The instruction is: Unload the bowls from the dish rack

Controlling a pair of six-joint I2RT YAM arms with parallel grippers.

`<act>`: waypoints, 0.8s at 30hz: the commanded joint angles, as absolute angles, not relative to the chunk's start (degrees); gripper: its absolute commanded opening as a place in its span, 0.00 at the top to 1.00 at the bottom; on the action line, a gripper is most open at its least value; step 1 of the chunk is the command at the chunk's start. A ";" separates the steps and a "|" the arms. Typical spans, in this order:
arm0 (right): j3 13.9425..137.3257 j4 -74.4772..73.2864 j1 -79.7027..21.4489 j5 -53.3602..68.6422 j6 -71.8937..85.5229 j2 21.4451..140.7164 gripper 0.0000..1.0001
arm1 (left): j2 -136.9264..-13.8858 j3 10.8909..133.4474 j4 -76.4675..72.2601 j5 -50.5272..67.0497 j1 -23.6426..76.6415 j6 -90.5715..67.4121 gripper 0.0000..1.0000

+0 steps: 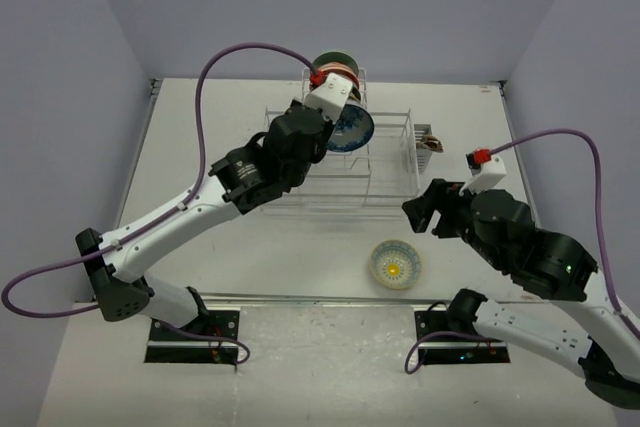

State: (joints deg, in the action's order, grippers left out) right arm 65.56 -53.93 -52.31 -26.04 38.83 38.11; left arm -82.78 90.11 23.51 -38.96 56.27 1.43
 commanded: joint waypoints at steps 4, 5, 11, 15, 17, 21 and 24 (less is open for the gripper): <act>70.47 -47.12 -52.12 -24.61 35.07 43.76 0.24 | -80.51 94.04 26.80 -32.37 56.25 -7.27 1.00; 71.36 -46.59 -52.12 -23.65 34.55 44.81 0.25 | -80.51 94.56 27.76 -31.30 56.16 -8.25 1.00; 80.94 -44.65 -52.21 -24.16 29.71 54.92 0.27 | -82.35 98.70 37.26 -23.48 56.25 -16.96 1.00; 87.61 -47.89 -52.12 -30.30 27.60 62.56 0.39 | -81.74 98.09 37.97 -16.88 56.25 -19.94 1.00; 88.85 -49.13 -52.12 -32.07 27.42 65.29 0.48 | -81.65 98.09 38.49 -15.38 56.25 -20.56 1.00; 88.77 -49.75 -52.21 -33.93 27.60 66.27 0.67 | -80.86 97.39 38.59 -14.33 56.25 -21.44 1.00; 87.37 -48.52 -52.21 -32.79 27.51 65.48 0.91 | -80.60 96.94 38.32 -14.68 56.25 -21.71 1.00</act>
State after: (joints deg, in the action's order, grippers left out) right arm 87.09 -50.15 -52.12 -31.44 27.64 67.16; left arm -82.83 95.48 41.82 -17.15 56.18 -19.44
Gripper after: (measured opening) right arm 0.155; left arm 0.029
